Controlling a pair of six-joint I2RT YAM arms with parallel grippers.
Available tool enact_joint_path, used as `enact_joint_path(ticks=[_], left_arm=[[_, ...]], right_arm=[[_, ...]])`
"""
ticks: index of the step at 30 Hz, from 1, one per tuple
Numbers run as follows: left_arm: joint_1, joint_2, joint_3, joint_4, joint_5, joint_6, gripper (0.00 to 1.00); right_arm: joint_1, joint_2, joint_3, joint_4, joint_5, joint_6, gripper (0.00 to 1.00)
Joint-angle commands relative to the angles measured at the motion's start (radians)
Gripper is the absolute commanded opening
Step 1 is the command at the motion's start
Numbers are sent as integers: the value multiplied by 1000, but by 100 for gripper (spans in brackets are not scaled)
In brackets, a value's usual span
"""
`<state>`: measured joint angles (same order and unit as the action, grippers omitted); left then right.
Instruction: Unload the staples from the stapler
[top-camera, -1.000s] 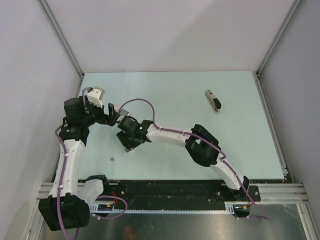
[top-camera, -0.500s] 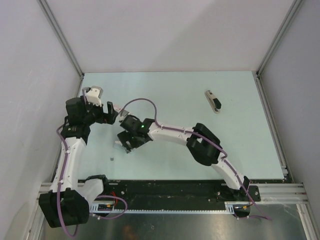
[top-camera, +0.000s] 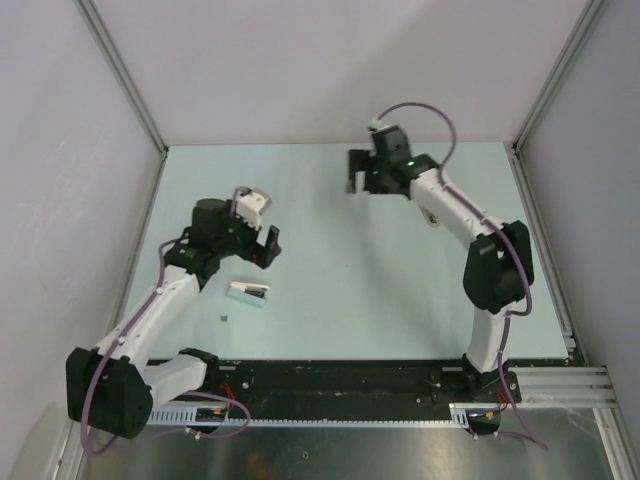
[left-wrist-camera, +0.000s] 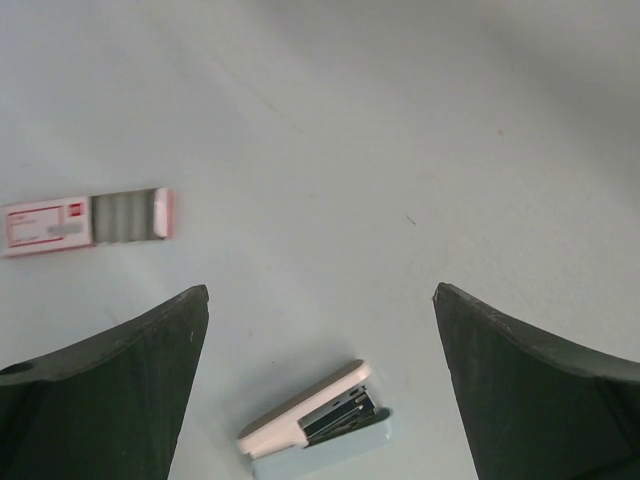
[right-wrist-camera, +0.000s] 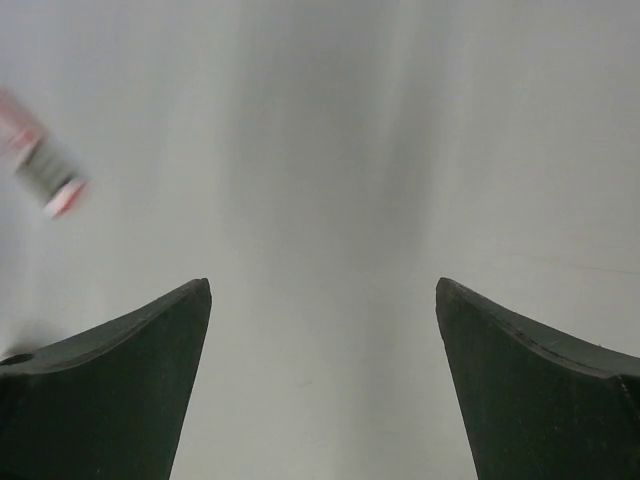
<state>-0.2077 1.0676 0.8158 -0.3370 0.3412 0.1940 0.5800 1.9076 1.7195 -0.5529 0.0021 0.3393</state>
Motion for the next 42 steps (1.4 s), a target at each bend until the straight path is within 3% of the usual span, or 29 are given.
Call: enact_joint_path(ticks=[1, 6, 12, 22, 28, 35, 42], left_arm=[[-134, 65, -36, 38, -96, 61, 99], [-220, 132, -62, 102, -123, 89, 98], [-300, 177, -64, 114, -173, 118, 98], [-323, 247, -111, 122, -177, 153, 95], [-325, 238, -159, 121, -161, 160, 93], [-341, 175, -209, 105, -160, 158, 91], [-347, 118, -220, 29, -183, 169, 90]], right_arm=[[-195, 8, -20, -44, 73, -70, 99], [-373, 15, -78, 25, 131, -85, 99], [-398, 88, -53, 28, 276, -173, 99], [-413, 241, 45, -23, 280, -221, 97], [-408, 254, 36, -26, 288, -206, 84], [-389, 233, 1, -26, 249, -163, 52], [-325, 207, -36, -40, 243, -115, 40]])
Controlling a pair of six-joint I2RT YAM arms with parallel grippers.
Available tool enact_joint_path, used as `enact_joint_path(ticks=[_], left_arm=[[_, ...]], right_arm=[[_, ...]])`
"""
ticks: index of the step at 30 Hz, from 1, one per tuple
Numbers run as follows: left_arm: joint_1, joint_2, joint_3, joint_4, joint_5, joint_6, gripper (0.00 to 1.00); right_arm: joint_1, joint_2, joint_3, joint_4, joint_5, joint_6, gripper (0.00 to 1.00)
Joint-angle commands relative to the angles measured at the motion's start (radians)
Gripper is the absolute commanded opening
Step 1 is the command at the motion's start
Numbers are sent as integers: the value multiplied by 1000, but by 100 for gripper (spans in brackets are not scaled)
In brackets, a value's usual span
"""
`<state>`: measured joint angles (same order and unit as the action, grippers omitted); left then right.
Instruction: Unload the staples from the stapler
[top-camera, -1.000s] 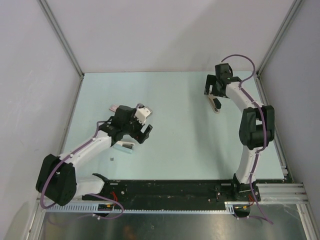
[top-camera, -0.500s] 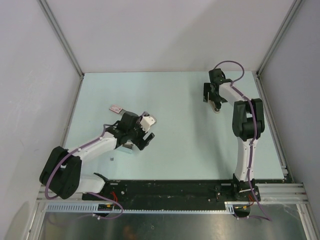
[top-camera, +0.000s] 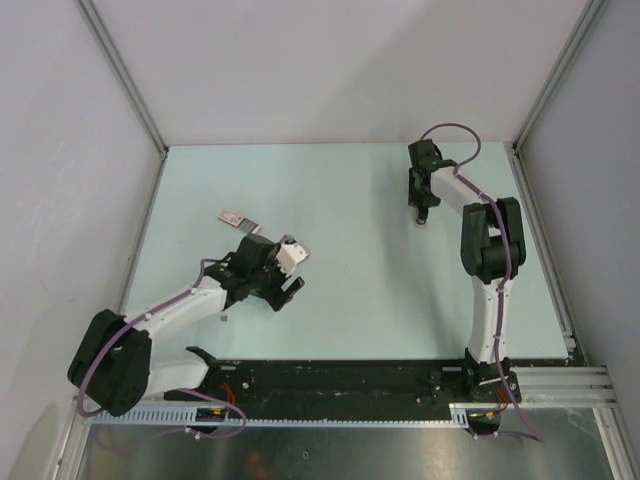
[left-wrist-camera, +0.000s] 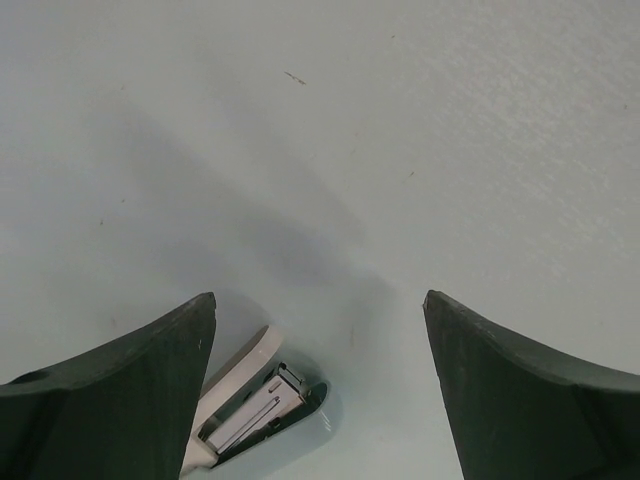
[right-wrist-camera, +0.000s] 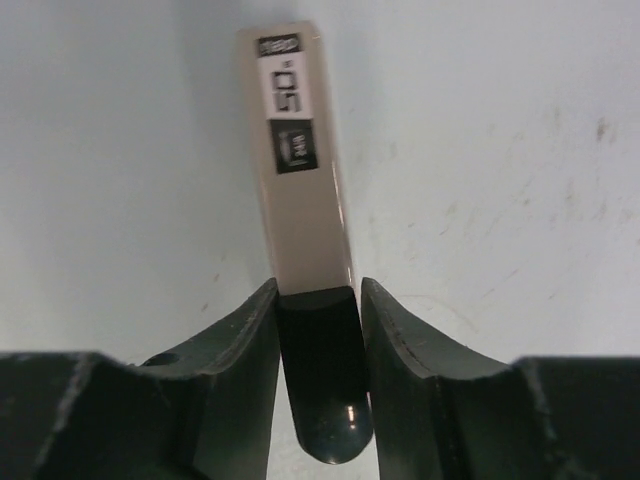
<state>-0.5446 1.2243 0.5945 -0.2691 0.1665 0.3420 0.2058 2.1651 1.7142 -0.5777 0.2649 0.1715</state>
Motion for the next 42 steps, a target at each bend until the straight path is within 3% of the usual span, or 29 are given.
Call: enact_joint_path(ticks=[1, 12, 18, 22, 27, 42], left_arm=[[-11, -40, 4, -56, -10, 22, 89], [-10, -156, 8, -219, -17, 103, 90], [-11, -186, 143, -245, 8, 5, 98], [-11, -103, 252, -231, 108, -76, 99], [-9, 12, 274, -166, 213, -43, 99], [45, 185, 311, -15, 424, -139, 99]], right_arm=[[58, -60, -39, -14, -27, 65, 39], [149, -199, -204, 49, -224, 227, 25], [258, -268, -268, 122, -312, 326, 16], [352, -322, -298, 186, -297, 439, 7], [422, -405, -385, 331, -290, 614, 1], [544, -577, -634, 623, -210, 858, 0]])
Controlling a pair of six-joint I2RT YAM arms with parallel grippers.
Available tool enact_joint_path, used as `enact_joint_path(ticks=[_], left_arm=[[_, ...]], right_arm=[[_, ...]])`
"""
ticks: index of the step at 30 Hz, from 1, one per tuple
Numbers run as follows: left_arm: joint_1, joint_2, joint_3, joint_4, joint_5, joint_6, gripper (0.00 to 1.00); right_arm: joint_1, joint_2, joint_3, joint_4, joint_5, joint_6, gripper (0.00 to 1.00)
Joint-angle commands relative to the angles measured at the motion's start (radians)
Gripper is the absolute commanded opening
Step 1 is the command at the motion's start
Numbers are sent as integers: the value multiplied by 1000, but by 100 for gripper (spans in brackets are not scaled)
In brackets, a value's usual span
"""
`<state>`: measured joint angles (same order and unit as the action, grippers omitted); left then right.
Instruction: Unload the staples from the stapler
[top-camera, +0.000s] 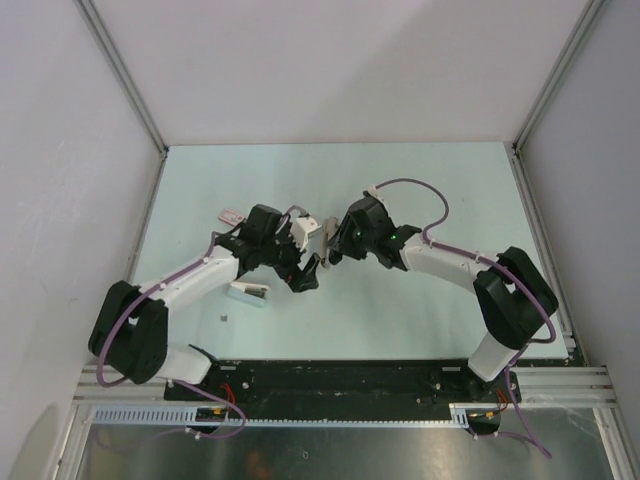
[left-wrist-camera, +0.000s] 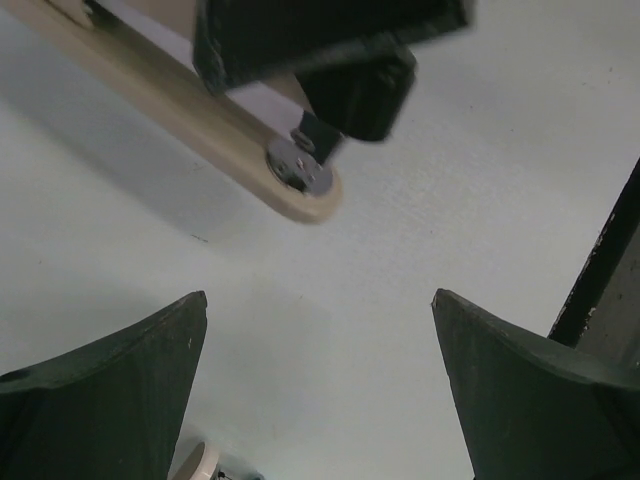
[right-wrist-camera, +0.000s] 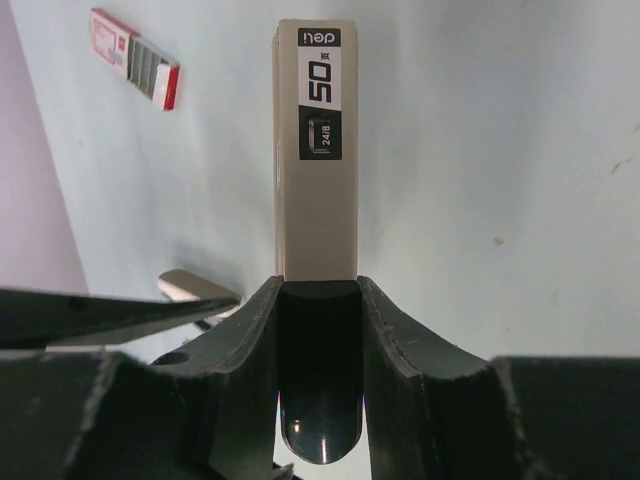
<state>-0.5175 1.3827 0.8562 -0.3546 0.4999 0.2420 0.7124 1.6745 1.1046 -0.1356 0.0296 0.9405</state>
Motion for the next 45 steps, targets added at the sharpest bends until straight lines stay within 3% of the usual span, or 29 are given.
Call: enact_joint_path(ticks=[1, 10, 19, 33, 45], left_arm=[[22, 38, 58, 74, 103, -34, 98], [75, 124, 124, 82, 185, -22, 92], [76, 92, 93, 82, 209, 23, 77], [66, 79, 91, 82, 151, 66, 10], [36, 93, 91, 115, 53, 48, 0]], right_arm=[[46, -94, -32, 189, 29, 97, 0], [79, -134, -56, 229, 24, 115, 0], [80, -151, -55, 238, 21, 105, 0], [80, -131, -56, 237, -9, 41, 0], [75, -108, -56, 200, -30, -72, 0]])
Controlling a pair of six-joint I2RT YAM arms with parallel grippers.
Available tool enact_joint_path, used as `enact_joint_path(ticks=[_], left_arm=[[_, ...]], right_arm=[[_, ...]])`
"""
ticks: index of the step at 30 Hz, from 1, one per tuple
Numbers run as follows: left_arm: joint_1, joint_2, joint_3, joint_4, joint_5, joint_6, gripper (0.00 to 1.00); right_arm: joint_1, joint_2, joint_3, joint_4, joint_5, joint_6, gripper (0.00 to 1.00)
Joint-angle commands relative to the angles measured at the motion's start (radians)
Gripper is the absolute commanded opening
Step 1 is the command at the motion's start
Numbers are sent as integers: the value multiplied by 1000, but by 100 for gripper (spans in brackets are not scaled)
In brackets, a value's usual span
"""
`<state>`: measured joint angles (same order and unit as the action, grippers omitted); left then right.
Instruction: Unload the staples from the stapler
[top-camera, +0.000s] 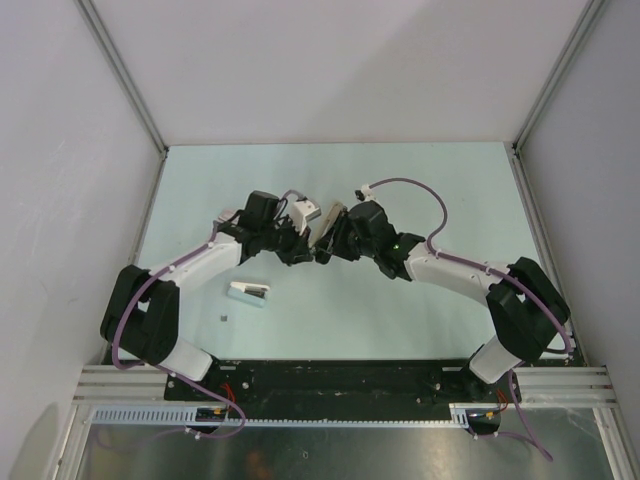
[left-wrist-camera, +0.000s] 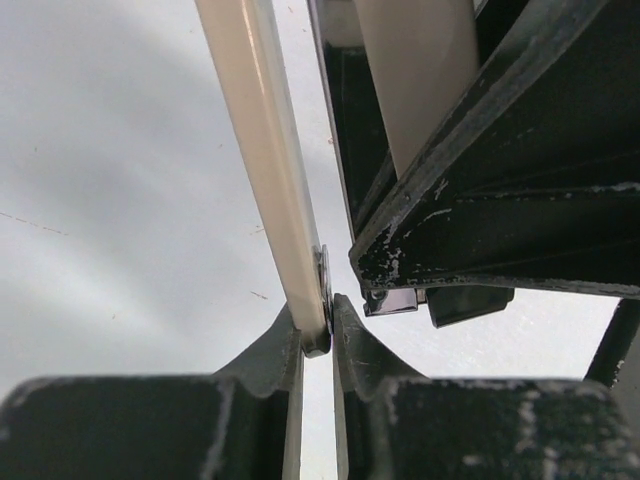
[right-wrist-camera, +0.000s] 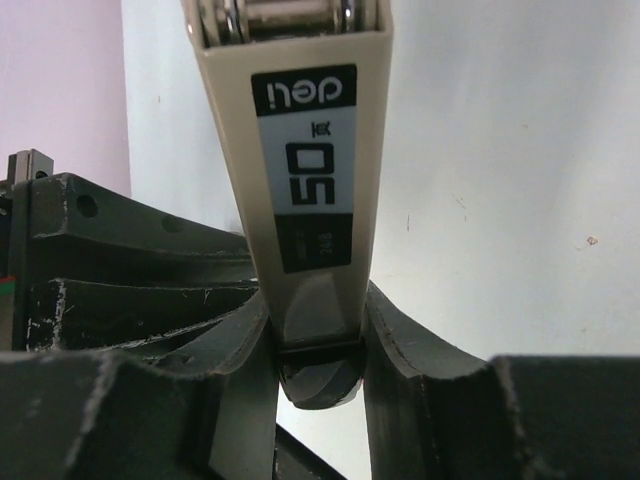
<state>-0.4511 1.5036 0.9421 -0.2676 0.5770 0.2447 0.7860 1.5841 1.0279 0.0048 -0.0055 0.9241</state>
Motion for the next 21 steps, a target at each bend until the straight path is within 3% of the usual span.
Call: enact_joint_path(ticks=[1, 13, 21], left_arm=[[-31, -26, 4, 37, -40, 45, 0], [-17, 58, 62, 123, -248, 145, 0], [-33, 78, 43, 191, -351, 254, 0]], right_arm=[[0, -19, 20, 59, 2, -63, 0], [-75, -31, 15, -88, -152, -266, 0], [-112, -52, -40, -61, -189, -384, 0]])
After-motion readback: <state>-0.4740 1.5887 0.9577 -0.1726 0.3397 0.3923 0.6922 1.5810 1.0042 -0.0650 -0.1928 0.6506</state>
